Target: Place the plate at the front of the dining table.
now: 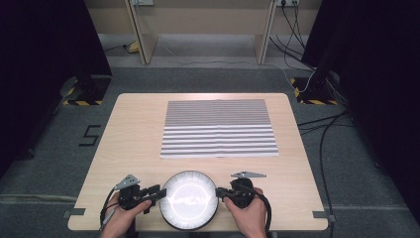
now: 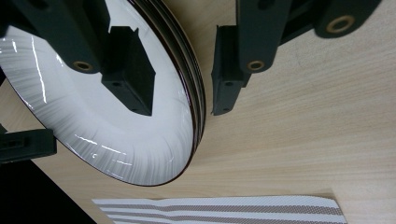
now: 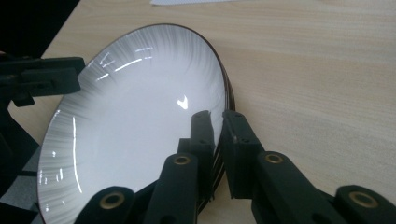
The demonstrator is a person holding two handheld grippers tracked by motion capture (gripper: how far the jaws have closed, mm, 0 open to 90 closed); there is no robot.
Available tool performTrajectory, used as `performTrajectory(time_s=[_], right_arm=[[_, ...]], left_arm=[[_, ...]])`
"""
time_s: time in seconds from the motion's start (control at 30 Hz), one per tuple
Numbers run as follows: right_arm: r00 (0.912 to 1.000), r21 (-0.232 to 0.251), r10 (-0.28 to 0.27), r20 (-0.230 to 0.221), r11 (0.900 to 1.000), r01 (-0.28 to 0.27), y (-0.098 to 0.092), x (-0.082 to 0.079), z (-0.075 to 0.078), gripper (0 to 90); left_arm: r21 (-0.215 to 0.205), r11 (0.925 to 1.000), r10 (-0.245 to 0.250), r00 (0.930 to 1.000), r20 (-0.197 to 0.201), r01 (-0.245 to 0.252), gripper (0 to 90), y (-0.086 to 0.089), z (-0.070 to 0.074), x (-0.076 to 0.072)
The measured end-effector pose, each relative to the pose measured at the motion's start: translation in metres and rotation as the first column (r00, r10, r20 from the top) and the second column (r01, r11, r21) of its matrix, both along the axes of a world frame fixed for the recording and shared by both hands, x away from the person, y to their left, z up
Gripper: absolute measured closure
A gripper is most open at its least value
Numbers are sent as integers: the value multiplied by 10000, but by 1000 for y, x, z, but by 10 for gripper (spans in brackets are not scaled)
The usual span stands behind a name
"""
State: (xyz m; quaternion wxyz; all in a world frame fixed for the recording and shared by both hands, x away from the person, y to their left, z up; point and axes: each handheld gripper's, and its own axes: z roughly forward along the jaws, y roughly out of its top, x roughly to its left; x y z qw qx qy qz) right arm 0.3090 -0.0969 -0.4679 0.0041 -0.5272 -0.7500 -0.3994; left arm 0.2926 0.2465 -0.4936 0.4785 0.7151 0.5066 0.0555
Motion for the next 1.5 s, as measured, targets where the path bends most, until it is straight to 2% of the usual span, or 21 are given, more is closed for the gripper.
performTrajectory(time_s=[0.1,0.13,0.23,0.37,0.7,0.87,1.0,1.07,1.17,1.2,1.23,1.3,1.5], right_arm=[[10000,-112,-3,-51,9999,3,1,0,0,861],[10000,-394,54,4,9992,-54,3,0,0,861],[10000,-564,9,-46,9984,-11,6,-1,2,862],[10000,-799,-22,-42,9968,19,9,-1,3,862],[9994,-559,7,-360,9984,-27,14,6,1,858],[9992,-451,101,-378,9989,-118,15,7,0,816],[9983,-380,179,-557,9991,-200,15,9,1,778],[9979,-345,182,-628,9992,-204,15,9,2,770],[9958,-130,271,-876,9995,-283,14,10,2,724],[9904,45,273,-1357,9996,-269,13,10,4,697],[9863,52,304,-1622,9995,-300,12,9,6,689],[9845,-142,315,-1724,9993,-344,12,6,8,688],[9824,-58,71,-1865,9999,-83,11,5,7,726]], left_arm=[[-13,10000,-11,10000,-85,11,622,0,0,0],[13,10000,-39,9998,-184,39,658,0,-1,0],[63,9998,-170,9994,-301,172,697,-2,-1,-1],[198,9997,-123,9993,-358,131,722,-4,0,-1],[123,9999,73,9981,-615,-65,744,-2,3,-3],[173,9998,128,9978,-647,-117,748,-2,5,-4],[356,9993,176,9976,-674,-152,752,-3,7,-5],[313,9994,191,9975,-687,-170,752,-2,7,-5],[219,9996,217,9977,-640,-204,751,-2,7,-6],[239,9995,206,9978,-631,-192,751,-2,7,-6],[350,9993,148,9980,-621,-127,747,-2,7,-7],[300,9994,195,9979,-619,-176,745,-2,6,-8],[157,9997,187,9972,-728,-176,743,-1,6,-8]])
